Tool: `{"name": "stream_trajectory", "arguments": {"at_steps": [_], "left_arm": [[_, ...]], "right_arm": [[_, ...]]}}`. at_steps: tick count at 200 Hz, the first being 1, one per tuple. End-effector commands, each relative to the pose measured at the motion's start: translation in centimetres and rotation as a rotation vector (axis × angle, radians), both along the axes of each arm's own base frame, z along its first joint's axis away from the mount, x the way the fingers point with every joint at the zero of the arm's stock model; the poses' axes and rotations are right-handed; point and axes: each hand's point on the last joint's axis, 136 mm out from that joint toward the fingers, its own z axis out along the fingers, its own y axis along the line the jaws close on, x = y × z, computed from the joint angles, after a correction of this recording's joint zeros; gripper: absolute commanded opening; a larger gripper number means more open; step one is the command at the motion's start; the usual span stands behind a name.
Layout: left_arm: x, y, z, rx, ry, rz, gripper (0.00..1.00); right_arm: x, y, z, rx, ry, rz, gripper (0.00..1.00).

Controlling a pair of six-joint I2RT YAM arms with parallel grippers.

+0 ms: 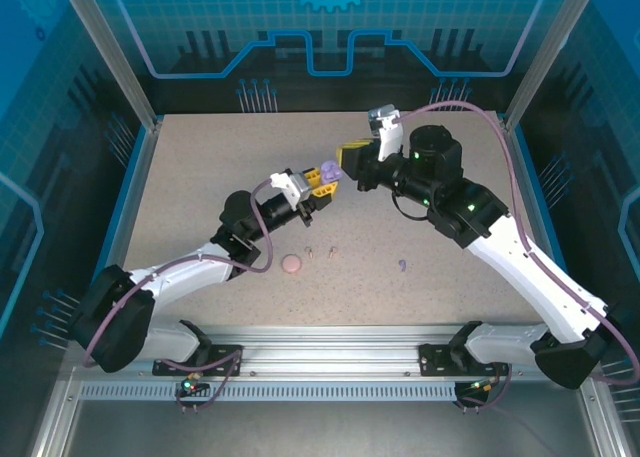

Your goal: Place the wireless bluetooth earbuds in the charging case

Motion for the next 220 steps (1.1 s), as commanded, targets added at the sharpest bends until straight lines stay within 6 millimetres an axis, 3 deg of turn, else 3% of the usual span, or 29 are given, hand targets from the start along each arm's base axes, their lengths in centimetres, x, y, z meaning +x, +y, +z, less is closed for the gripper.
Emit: {"name": "stream_trajectory", "arguments": {"at_steps": [1,83,220], "left_arm": [[-0.1,0.0,2.8,-0.036,-0.098,0.015,0.00],[-0.3,0.1,3.1,-0.034,-0.098,0.026,0.00],[-0.6,0.2,3.7,-0.035,-0.113,0.034,0.00]], "right_arm": [[-0.7,0.8,0.8,-0.007,-0.101,0.037,0.16],[-0.8,1.4,-1.8,-0.049,-0.087,0.035,0.16],[0.4,1.6,-4.1,-0.092,-0.049,0.011,0.14]]}}
